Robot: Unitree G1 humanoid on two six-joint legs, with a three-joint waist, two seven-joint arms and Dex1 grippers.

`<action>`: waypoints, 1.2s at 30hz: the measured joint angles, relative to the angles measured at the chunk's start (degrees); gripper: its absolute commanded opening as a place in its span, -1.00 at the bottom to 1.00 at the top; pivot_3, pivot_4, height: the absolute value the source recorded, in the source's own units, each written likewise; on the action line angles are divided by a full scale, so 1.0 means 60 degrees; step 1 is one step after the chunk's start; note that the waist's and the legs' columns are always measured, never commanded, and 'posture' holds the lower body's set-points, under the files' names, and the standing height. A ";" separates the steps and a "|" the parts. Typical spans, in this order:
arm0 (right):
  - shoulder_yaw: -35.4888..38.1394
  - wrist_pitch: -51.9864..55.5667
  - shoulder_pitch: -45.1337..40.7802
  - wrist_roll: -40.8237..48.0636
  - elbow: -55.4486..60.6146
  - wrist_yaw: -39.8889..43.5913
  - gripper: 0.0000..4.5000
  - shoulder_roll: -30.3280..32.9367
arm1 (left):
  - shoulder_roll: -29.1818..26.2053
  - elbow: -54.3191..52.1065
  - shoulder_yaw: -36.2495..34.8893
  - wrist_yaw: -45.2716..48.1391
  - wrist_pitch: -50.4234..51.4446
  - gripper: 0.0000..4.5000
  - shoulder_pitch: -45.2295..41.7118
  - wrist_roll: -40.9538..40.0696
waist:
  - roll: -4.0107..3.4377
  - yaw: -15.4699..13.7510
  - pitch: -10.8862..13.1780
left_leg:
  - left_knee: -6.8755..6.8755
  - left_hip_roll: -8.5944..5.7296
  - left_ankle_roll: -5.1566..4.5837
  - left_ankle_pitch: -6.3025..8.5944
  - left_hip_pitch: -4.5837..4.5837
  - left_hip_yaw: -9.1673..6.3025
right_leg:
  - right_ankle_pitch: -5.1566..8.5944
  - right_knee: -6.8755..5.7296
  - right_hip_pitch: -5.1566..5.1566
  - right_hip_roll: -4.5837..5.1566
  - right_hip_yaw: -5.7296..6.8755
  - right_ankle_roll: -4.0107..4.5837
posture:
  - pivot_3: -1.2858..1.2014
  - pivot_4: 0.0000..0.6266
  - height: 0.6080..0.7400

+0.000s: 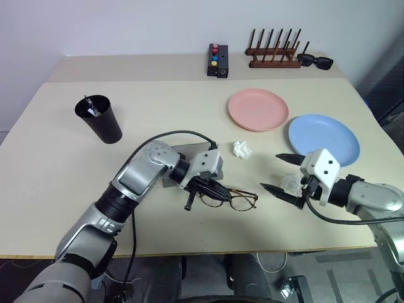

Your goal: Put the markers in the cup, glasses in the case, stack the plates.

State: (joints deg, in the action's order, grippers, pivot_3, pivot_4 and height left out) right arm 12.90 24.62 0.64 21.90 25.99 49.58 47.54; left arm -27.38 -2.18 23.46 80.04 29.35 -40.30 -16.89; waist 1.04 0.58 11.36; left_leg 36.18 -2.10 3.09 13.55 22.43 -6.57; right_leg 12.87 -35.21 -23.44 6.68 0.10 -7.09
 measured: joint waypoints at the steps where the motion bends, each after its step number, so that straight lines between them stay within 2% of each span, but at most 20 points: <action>1: 0.0139 -0.0020 -0.0019 0.0022 -0.0118 0.0080 1.00 0.0110 | -0.0143 -0.0150 -0.0329 -0.0018 0.0168 -0.98 -0.0020 -0.0228 | 0.0000 0.0003 0.0000 | 0.0000 0.0000 0.0000 0.0000 -0.0002 0.0000 | 0.0001 -0.0001 0.0001 0.0000 0.0000 0.0000 | 0.03 -0.52 0.98; 7: -0.0091 -0.0120 -0.0128 0.0056 -0.0175 0.0249 1.00 0.0031 | -0.0931 -0.0331 -0.1664 -0.0245 0.0448 -0.98 -0.0333 -0.0942 | 0.0000 0.0046 0.0001 | -0.0006 0.0003 0.0000 0.0000 -0.0006 0.0000 | 0.0008 -0.0001 -0.0001 -0.0002 0.0001 -0.0011 | 0.03 -0.52 0.98; 13: -0.1397 -0.0018 -0.0598 0.0121 0.0244 0.0058 1.00 -0.0760 | -0.1807 0.1070 -0.2063 -0.0584 -0.0673 -0.98 -0.0534 -0.0082 | 0.0000 0.0017 0.0002 | -0.0001 -0.0001 0.0000 0.0000 -0.0002 0.0001 | 0.0002 0.0002 -0.0001 0.0000 0.0000 -0.0006 | 0.03 -0.52 0.98; 16: -0.2261 0.0005 -0.0919 0.0015 0.0374 -0.0042 1.00 -0.1092 | -0.1728 0.1590 -0.1943 -0.0823 -0.1062 -0.98 -0.0486 0.0333 | 0.0000 -0.0029 0.0002 | -0.0001 -0.0006 0.0000 0.0000 0.0008 -0.0004 | -0.0015 0.0003 -0.0003 0.0003 0.0002 0.0013 | 0.03 -0.52 0.98; 20: -0.2634 0.0077 -0.1109 -0.0072 0.0385 -0.0208 1.00 -0.1281 | -0.1553 0.1659 -0.1611 -0.0975 -0.1419 -0.98 -0.0240 0.0695 | 0.0000 0.0003 0.0002 | -0.0004 -0.0009 0.0000 0.0000 0.0009 -0.0003 | -0.0026 0.0008 -0.0004 0.0004 0.0000 -0.0005 | 0.03 -0.52 0.98; 36: -0.2877 0.0122 -0.1269 -0.0159 0.0410 -0.0476 1.00 -0.1476 | -0.1205 0.1616 -0.1026 -0.1098 -0.1582 -0.98 0.0373 0.1112 | 0.0000 0.0029 0.0002 | -0.0006 -0.0006 0.0000 0.0000 0.0004 -0.0004 | -0.0027 -0.0001 -0.0008 0.0001 0.0001 -0.0007 | 0.03 -0.52 0.98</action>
State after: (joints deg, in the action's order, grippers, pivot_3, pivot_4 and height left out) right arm -4.36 25.35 -6.98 20.94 28.45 46.73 38.68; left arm -34.61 7.51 17.30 73.45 19.86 -38.06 -10.22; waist 1.04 0.76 11.37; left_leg 36.15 -2.13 3.09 13.55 22.45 -6.60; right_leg 12.70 -35.22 -23.48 6.69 0.10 -7.13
